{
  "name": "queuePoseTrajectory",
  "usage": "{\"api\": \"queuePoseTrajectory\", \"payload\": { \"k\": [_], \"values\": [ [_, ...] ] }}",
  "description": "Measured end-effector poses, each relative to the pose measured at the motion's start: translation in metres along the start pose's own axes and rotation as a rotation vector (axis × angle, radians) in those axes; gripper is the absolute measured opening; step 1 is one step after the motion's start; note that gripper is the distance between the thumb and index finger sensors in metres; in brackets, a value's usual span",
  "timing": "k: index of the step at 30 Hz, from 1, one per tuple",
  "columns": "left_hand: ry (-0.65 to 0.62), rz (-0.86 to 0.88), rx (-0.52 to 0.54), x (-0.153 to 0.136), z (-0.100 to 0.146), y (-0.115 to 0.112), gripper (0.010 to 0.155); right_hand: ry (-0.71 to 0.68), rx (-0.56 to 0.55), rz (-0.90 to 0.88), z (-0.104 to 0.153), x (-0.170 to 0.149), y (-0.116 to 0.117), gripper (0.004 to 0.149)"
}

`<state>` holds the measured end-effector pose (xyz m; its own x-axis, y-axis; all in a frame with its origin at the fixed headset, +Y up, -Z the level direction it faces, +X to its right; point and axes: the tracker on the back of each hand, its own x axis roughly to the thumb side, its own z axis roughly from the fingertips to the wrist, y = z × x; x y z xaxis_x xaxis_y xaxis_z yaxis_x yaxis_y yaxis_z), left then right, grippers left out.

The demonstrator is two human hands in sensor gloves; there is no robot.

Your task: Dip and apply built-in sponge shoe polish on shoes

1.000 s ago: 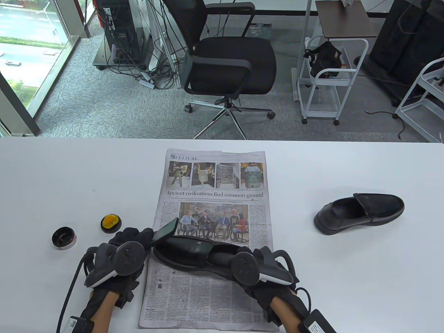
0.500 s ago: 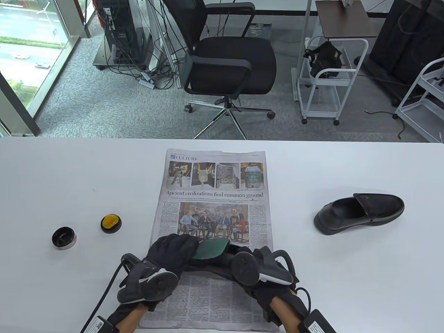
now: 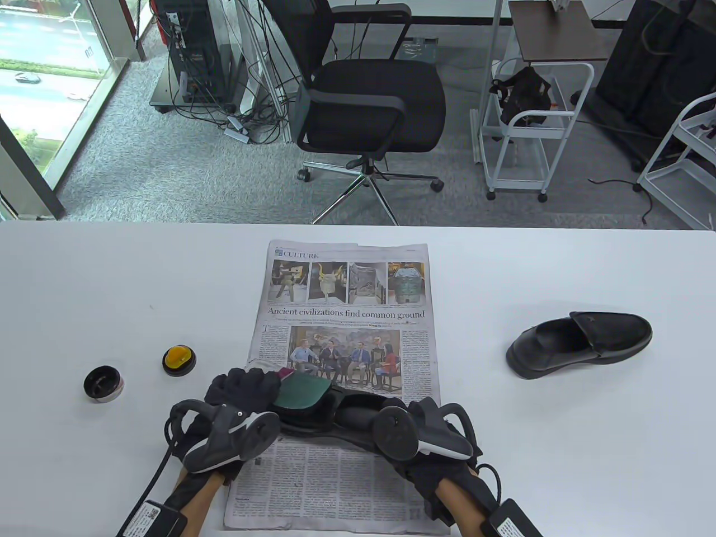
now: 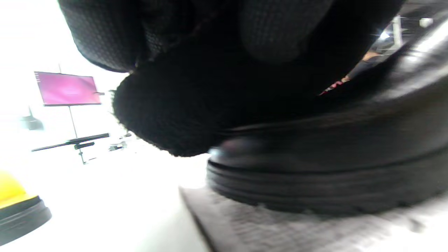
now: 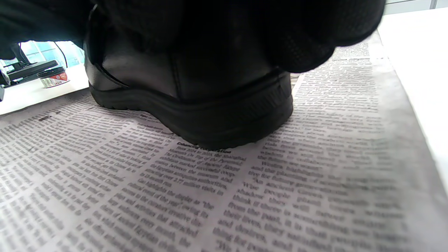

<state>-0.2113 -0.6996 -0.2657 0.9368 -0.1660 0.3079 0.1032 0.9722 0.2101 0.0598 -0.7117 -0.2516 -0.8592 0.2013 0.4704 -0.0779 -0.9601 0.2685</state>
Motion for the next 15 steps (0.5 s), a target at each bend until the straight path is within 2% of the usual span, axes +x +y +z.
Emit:
{"api": "queuePoseTrajectory", "payload": {
  "k": [4, 6, 9, 12, 15],
  "values": [
    [0.091, 0.092, 0.063, -0.013, 0.005, 0.011, 0.044, 0.000, 0.000, 0.001, 0.000, 0.000, 0.000, 0.041],
    [0.095, 0.205, 0.082, -0.016, 0.009, 0.019, 0.045, 0.000, 0.001, 0.002, 0.000, 0.000, 0.000, 0.040],
    [0.013, 0.364, 0.096, -0.015, 0.015, 0.026, 0.045, -0.001, 0.001, 0.000, 0.000, 0.000, 0.000, 0.040],
    [-0.094, 0.380, 0.088, -0.004, 0.017, 0.029, 0.045, -0.002, 0.001, 0.001, 0.000, 0.000, 0.000, 0.040],
    [-0.233, 0.485, -0.053, 0.014, 0.011, 0.018, 0.053, -0.001, -0.001, 0.001, 0.000, 0.000, 0.000, 0.040]
  ]
}}
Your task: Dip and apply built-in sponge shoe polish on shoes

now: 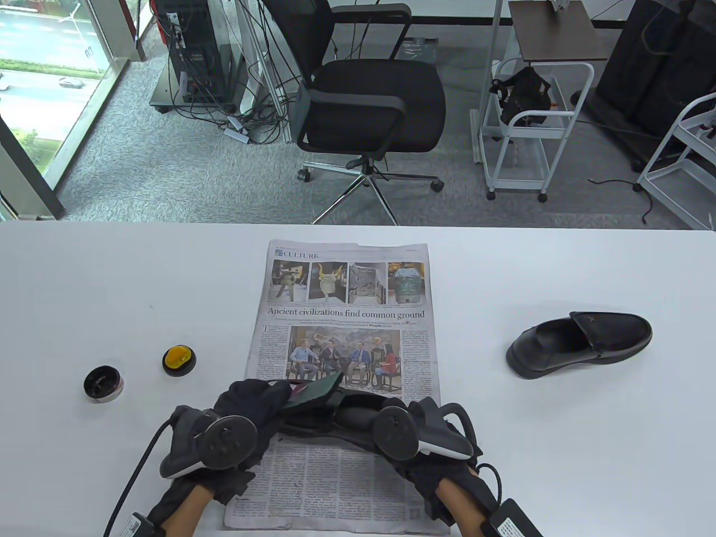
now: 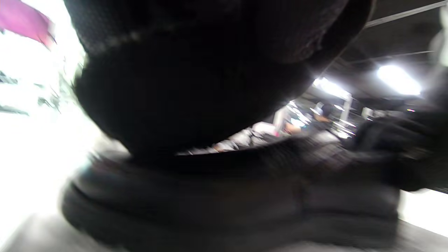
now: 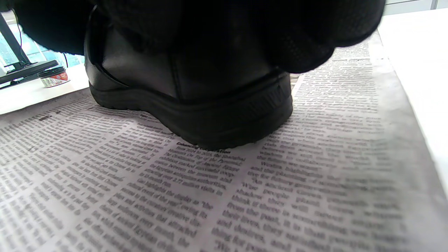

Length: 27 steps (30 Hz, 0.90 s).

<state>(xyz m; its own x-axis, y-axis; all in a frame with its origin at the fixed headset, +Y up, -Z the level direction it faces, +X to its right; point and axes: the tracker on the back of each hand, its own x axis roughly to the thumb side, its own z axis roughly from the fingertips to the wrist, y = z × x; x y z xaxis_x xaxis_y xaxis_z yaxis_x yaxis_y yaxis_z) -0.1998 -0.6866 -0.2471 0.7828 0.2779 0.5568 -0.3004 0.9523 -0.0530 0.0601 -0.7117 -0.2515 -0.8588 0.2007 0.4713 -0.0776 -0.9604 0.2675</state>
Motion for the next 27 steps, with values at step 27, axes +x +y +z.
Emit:
{"api": "queuePoseTrajectory", "payload": {
  "k": [27],
  "values": [
    [0.320, -0.066, 0.234, -0.032, 0.015, 0.022, 0.045, -0.001, 0.000, 0.000, 0.000, 0.000, 0.000, 0.040]
  ]
}}
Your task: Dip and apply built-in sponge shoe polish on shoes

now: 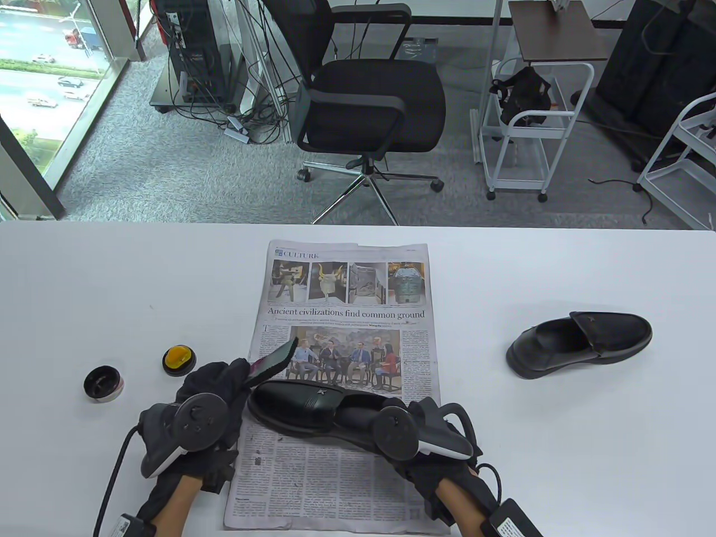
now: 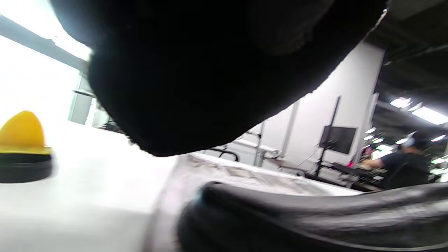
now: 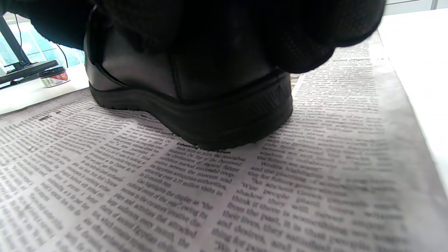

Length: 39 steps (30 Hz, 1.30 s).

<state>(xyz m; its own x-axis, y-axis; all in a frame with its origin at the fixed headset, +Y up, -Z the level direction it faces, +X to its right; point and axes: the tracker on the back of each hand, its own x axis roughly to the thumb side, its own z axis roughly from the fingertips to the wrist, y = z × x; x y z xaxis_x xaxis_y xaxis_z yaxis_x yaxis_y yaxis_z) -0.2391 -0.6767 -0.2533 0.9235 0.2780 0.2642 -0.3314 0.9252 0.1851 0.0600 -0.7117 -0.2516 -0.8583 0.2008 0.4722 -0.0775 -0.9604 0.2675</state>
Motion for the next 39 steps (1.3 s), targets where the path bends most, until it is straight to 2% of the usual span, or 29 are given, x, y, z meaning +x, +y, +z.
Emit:
{"api": "queuePoseTrajectory", "payload": {
  "k": [2, 5, 8, 11, 13, 16, 18, 21, 24, 29, 33, 39],
  "values": [
    [-0.056, 0.007, 0.008, 0.013, 0.000, -0.006, 0.045, -0.001, 0.000, -0.001, 0.000, 0.000, 0.000, 0.040],
    [-0.239, -0.001, 0.007, 0.039, 0.000, -0.019, 0.044, -0.001, -0.001, -0.002, 0.000, 0.000, 0.000, 0.040],
    [-0.332, -0.128, -0.035, 0.058, -0.001, -0.031, 0.044, -0.002, -0.001, -0.001, 0.000, 0.000, 0.000, 0.040],
    [-0.397, -0.257, -0.113, 0.063, -0.003, -0.041, 0.044, -0.002, -0.002, -0.001, 0.000, 0.000, 0.000, 0.040],
    [-0.368, -0.365, -0.142, 0.059, -0.004, -0.044, 0.045, -0.002, -0.002, 0.001, 0.000, 0.000, 0.000, 0.040],
    [-0.279, -0.427, -0.208, 0.048, -0.009, -0.043, 0.045, -0.003, -0.002, 0.000, 0.000, 0.000, 0.000, 0.040],
    [-0.227, -0.453, -0.208, 0.037, -0.011, -0.040, 0.045, -0.003, -0.002, -0.001, 0.000, 0.000, 0.000, 0.040],
    [-0.073, -0.339, -0.236, 0.014, -0.013, -0.030, 0.045, -0.003, -0.002, 0.000, 0.000, 0.000, 0.000, 0.040],
    [0.032, -0.154, -0.193, -0.003, -0.010, -0.017, 0.046, -0.003, -0.002, -0.001, 0.000, 0.000, 0.000, 0.040],
    [0.048, -0.059, -0.099, -0.011, -0.004, 0.001, 0.047, -0.004, -0.003, 0.000, 0.000, 0.000, 0.000, 0.040],
    [-0.065, 0.047, -0.053, 0.007, -0.001, 0.004, 0.047, -0.004, -0.004, 0.000, 0.000, 0.000, 0.000, 0.040],
    [-0.321, -0.010, -0.066, 0.043, 0.005, -0.011, 0.045, -0.004, -0.003, 0.000, 0.000, 0.000, 0.000, 0.040]
  ]
}}
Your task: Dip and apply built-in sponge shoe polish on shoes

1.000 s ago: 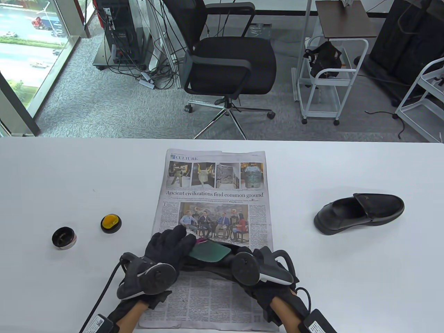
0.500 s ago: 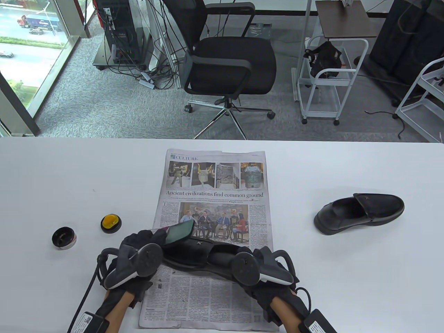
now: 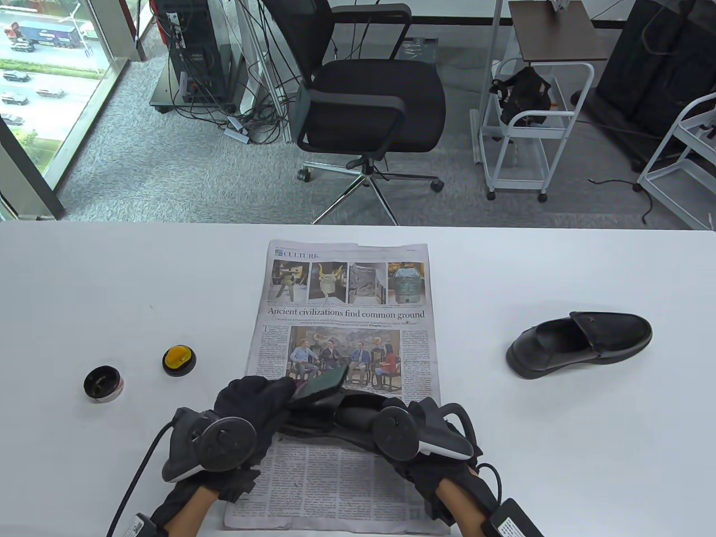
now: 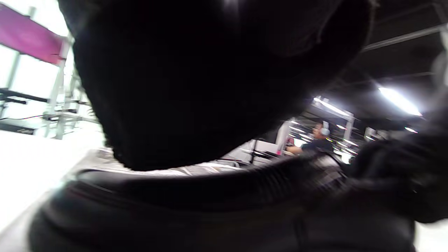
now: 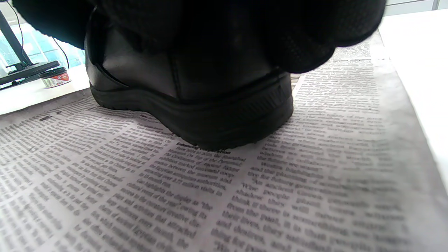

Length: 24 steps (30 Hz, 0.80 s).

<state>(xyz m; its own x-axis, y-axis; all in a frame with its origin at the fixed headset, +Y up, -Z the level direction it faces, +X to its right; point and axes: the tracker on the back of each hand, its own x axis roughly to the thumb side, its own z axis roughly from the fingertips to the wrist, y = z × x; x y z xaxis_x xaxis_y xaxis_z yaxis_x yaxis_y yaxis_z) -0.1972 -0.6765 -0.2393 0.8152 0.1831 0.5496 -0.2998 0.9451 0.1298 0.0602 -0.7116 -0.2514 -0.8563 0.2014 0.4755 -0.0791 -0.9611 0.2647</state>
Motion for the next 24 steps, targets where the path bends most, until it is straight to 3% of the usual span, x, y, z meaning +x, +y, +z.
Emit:
{"api": "queuePoseTrajectory", "payload": {
  "k": [6, 9, 13, 20, 24],
  "values": [
    [-0.035, -0.203, -0.185, 0.006, -0.003, -0.016, 0.043, 0.001, 0.000, 0.001, 0.000, 0.000, 0.000, 0.040],
    [-0.014, -0.274, -0.200, -0.002, -0.002, -0.016, 0.043, 0.001, 0.001, 0.001, 0.000, 0.000, 0.000, 0.040],
    [0.135, -0.336, -0.182, -0.019, -0.002, -0.009, 0.042, -0.001, 0.000, -0.001, 0.000, 0.000, 0.000, 0.040],
    [0.411, -0.200, -0.054, -0.056, 0.012, 0.027, 0.043, -0.002, -0.001, -0.005, 0.000, 0.000, 0.000, 0.040],
    [0.593, 0.051, 0.040, -0.084, 0.028, 0.048, 0.044, -0.003, 0.000, -0.003, 0.000, 0.000, 0.000, 0.040]
  ]
}}
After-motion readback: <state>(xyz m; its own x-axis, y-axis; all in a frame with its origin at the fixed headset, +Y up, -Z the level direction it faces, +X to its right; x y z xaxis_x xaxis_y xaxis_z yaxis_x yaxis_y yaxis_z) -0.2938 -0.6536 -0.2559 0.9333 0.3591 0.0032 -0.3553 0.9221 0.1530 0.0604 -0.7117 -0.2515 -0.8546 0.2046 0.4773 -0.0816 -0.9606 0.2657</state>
